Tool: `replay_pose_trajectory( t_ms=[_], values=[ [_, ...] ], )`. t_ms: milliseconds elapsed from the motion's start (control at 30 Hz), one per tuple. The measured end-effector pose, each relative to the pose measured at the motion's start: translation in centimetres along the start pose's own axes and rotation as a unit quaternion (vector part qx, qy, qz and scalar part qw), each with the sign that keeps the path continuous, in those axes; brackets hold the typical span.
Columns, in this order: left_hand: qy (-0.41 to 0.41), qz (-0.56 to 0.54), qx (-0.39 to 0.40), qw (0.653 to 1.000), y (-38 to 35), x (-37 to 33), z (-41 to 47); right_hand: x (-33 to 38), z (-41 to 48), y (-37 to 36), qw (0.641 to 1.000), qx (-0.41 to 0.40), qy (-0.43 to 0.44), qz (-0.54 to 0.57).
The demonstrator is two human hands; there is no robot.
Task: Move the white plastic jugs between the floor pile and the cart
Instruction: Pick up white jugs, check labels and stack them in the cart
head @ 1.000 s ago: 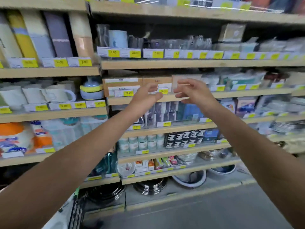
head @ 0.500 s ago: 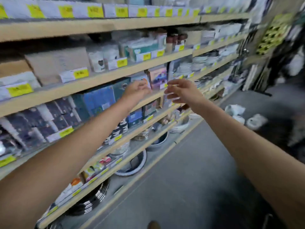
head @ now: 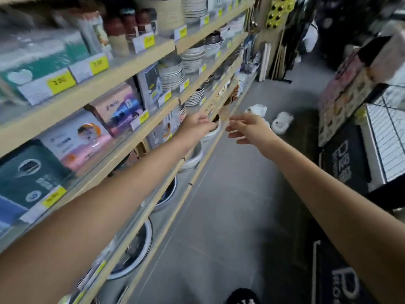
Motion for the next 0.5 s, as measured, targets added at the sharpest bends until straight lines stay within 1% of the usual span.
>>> replay_pose_trajectory(
  t_ms=[167, 267, 500],
  values=[
    [0.002, 0.027, 0.042, 0.999, -5.9, -1.0, 8.1, -4.0, 6.1, 5.4, 0.999, -0.036, -0.037, 0.015],
    [0.015, 0.022, 0.067, 0.997, -9.4, -1.8, 13.6, -6.1, 10.8, 9.5, 0.997, -0.051, -0.051, 0.020],
    [0.041, 0.029, 0.095, 0.994, -17.1, -5.8, 26.7, -8.5, 22.2, 20.6, 0.994, -0.072, -0.073, 0.024]
  ],
)
Point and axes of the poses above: each hand's wrist, its own z-axis towards the middle knuckle, its own y-axis out of the back of the hand, x = y × z, the point moved 3 cm from there along z, towards the middle knuckle, and after that the axes turned 2 degrees about x, right-handed, at the moved point
